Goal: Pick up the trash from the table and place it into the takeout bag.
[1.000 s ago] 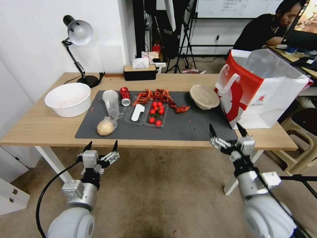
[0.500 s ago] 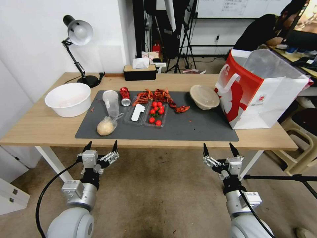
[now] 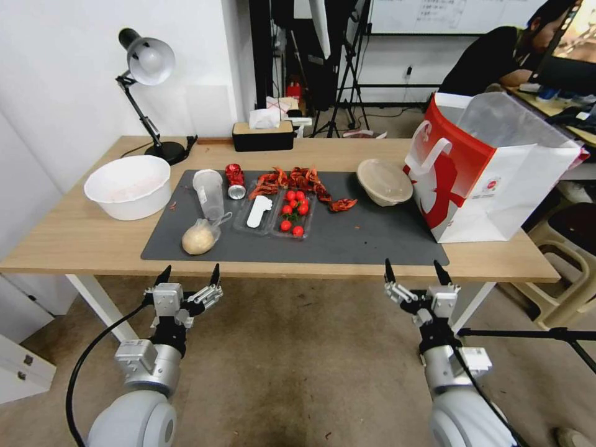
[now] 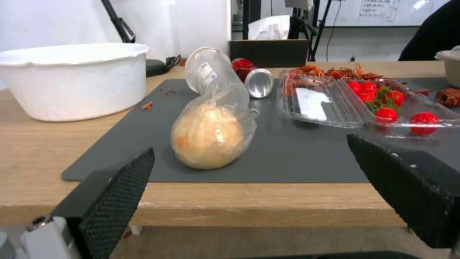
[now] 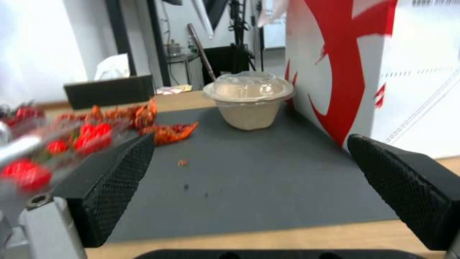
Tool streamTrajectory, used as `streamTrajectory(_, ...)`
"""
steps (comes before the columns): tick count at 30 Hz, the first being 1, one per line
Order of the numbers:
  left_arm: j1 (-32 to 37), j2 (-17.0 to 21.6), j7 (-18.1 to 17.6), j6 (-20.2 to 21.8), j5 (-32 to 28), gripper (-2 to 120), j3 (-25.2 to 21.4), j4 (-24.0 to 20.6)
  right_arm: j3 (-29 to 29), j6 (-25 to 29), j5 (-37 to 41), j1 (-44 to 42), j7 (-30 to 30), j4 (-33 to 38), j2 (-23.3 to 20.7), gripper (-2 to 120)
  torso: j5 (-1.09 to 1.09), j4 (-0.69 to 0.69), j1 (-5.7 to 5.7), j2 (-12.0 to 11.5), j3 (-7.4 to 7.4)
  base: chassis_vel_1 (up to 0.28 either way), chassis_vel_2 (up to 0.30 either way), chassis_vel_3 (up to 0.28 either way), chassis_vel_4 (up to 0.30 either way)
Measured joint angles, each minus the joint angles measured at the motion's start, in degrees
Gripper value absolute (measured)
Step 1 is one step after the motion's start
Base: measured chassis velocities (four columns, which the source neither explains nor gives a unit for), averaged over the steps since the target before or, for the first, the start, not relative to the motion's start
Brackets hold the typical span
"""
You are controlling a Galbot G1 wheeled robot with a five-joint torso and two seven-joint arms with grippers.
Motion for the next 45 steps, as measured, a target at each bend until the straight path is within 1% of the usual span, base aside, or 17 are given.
streamTrajectory(1,0.0,0.0,0.0,0.0,0.0,100,0.0,0.0,0.0,0.0,0.0,0.0,0.0,0.0,0.0,100,0.0,0.0,0.0,0.0,0.0,0.0,0.0,0.0,0.0)
streamTrajectory(4,0.01,-0.11,0.0,-0.14,0.02,100,0.06,0.11,-0.78,-3.65,10.49,6.66,2.12,-1.74,-0.03,100,0.0,0.0,0.0,0.0,0.0,0.0,0.0,0.0,0.0)
streamTrajectory(5,0.01,-0.11,0.0,-0.14,0.02,100,0.06,0.11,-0.78,-3.65,10.49,6.66,2.12,-1.74,-0.03,100,0.0,0.0,0.0,0.0,0.0,0.0,0.0,0.0,0.0)
streamTrajectory(8,-0.05,-0.11,0.0,-0.22,0.04,100,0.02,0.2,-1.71,-6.29,20.72,12.32,3.91,-3.94,-0.22,100,-0.01,0.0,0.01,0.0,0.0,0.0,0.0,0.0,0.0)
streamTrajectory(9,-0.05,-0.11,0.0,-0.22,0.04,100,0.02,0.2,-1.71,-6.29,20.72,12.32,3.91,-3.94,-0.22,100,-0.01,0.0,0.01,0.0,0.0,0.0,0.0,0.0,0.0)
streamTrajectory(11,-0.09,-0.15,0.0,-0.23,0.06,100,0.0,0.35,-2.24,-7.27,26.89,16.43,5.41,-6.76,-0.26,100,0.0,0.0,0.01,0.0,0.01,0.0,0.0,0.0,0.0)
streamTrajectory(12,-0.09,-0.15,0.0,-0.23,0.06,100,0.0,0.35,-2.24,-7.27,26.89,16.43,5.41,-6.76,-0.26,100,0.0,0.0,0.01,0.0,0.01,0.0,0.0,0.0,0.0)
streamTrajectory(14,-0.11,-0.25,0.0,-0.32,0.15,100,-0.01,0.62,-2.51,-7.75,33.6,21.98,7.24,-10.61,0.11,100,0.0,0.01,0.02,0.0,0.01,0.0,0.0,0.0,0.0)
streamTrajectory(15,-0.11,-0.25,0.0,-0.32,0.15,100,-0.01,0.62,-2.51,-7.75,33.6,21.98,7.24,-10.61,0.11,100,0.0,0.01,0.02,0.0,0.01,0.0,0.0,0.0,0.0)
streamTrajectory(17,-0.09,-0.27,0.0,-0.43,0.18,100,-0.07,0.8,-2.39,-8.19,37.8,26.23,8.32,-12.97,0.65,100,0.0,0.01,0.01,0.0,0.01,0.0,0.0,0.0,0.0)
streamTrajectory(19,-0.07,-0.3,-0.01,-0.59,0.19,100,-0.21,0.93,-2.29,-8.64,39.8,28.99,9.18,-14.45,1.0,100,-0.01,0.01,0.02,0.0,0.01,0.0,0.0,0.0,0.0)
streamTrajectory(25,0.2,-0.45,-0.06,-1.21,0.23,100,-0.43,0.98,-3.11,-9.04,41.65,34.61,10.91,-18.32,1.89,100,-0.01,0.01,0.01,0.0,0.01,0.0,0.0,0.0,0.0)
streamTrajectory(40,0.47,-0.88,-0.16,-1.52,0.4,100,-0.69,1.02,-4.23,-9.49,41.44,38.68,11.89,-24.52,3.66,95,0.0,0.0,0.0,0.0,0.0,0.0,0.0,0.0,0.0)
streamTrajectory(41,0.48,-0.88,-0.17,-1.57,0.4,100,-0.73,1.05,-4.25,-9.49,41.42,38.79,11.89,-24.71,3.71,92,-0.01,0.0,0.0,0.0,0.0,0.0,0.0,0.0,0.0)
streamTrajectory(42,0.49,-0.88,-0.18,-1.63,0.41,100,-0.79,1.08,-4.35,-9.5,41.34,38.97,11.89,-25.06,3.79,86,-0.01,0.0,0.0,0.0,0.0,0.0,0.0,0.0,0.0)
streamTrajectory(43,0.49,-0.88,-0.18,-1.63,0.41,100,-0.79,1.08,-4.35,-9.5,41.34,38.97,11.89,-25.06,3.79,86,-0.01,0.0,0.0,0.0,0.0,0.0,0.0,0.0,0.0)
streamTrajectory(45,0.49,-0.9,-0.19,-1.66,0.41,100,-0.81,1.09,-4.41,-9.51,41.26,39.13,11.9,-25.52,3.93,78,0.0,0.0,0.0,0.0,0.0,0.0,0.0,0.0,0.0)
